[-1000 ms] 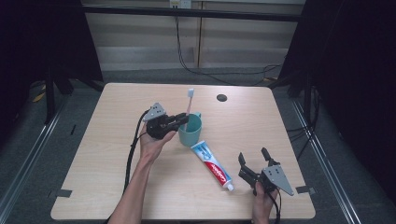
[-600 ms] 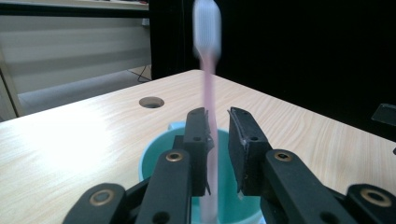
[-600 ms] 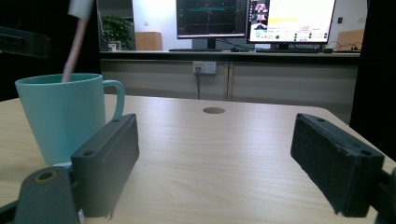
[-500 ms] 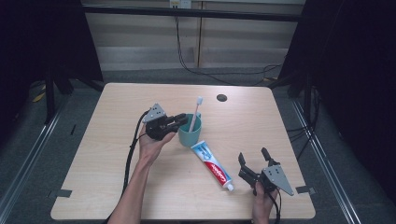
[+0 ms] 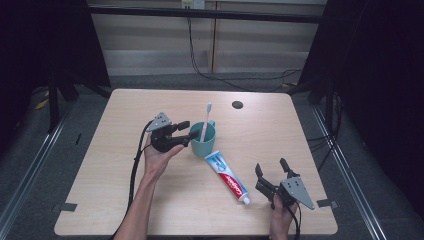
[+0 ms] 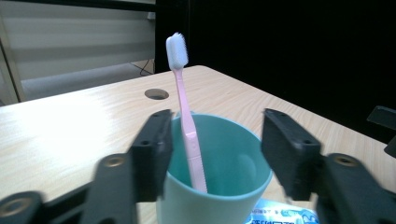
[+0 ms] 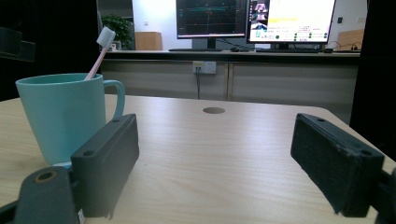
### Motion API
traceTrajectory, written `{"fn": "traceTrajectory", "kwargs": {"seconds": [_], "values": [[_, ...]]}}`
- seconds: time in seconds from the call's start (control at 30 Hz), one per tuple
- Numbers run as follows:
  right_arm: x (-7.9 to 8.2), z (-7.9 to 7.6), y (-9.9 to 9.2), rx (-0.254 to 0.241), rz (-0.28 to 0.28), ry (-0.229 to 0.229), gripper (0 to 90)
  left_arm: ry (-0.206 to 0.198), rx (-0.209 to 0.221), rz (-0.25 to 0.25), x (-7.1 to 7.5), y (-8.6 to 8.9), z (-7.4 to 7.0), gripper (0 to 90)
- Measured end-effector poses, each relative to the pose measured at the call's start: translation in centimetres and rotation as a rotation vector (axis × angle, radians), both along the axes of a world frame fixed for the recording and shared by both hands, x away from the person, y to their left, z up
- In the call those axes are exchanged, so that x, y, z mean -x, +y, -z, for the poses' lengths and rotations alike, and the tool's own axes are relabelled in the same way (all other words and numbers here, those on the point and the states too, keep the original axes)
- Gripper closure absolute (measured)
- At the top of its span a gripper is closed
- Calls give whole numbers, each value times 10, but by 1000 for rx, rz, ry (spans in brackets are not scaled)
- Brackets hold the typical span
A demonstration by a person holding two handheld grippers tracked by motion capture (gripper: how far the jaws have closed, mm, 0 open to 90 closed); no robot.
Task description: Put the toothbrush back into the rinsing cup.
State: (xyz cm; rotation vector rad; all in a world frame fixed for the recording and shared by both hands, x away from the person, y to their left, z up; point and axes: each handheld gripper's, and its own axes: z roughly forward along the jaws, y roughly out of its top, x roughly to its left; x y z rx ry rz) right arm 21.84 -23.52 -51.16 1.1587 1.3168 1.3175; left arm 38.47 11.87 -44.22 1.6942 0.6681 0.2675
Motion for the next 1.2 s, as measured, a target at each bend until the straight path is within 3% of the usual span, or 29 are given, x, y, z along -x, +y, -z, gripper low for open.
{"fn": "traceTrajectory", "kwargs": {"seconds": [0.07,0.2,0.3,0.37,0.53,0.67,1.03,1.2], "values": [[0,0,0,0,0,0,147,-17,-17,0,2,3,-2,338],[0,0,0,0,1,0,145,-14,-23,-17,5,8,-6,233],[0,0,0,0,2,1,145,-14,-14,-14,8,15,-10,215],[0,0,0,0,3,4,145,-23,-47,-35,12,19,-12,158],[0,0,0,0,3,1,145,-35,-82,-56,19,28,-11,159],[0,0,0,0,0,4,147,-26,-76,-53,24,36,-8,158],[0,0,0,0,1,3,147,-52,-95,-121,48,58,6,159],[0,0,0,0,4,-1,144,-56,-104,-175,63,66,15,159]]}}
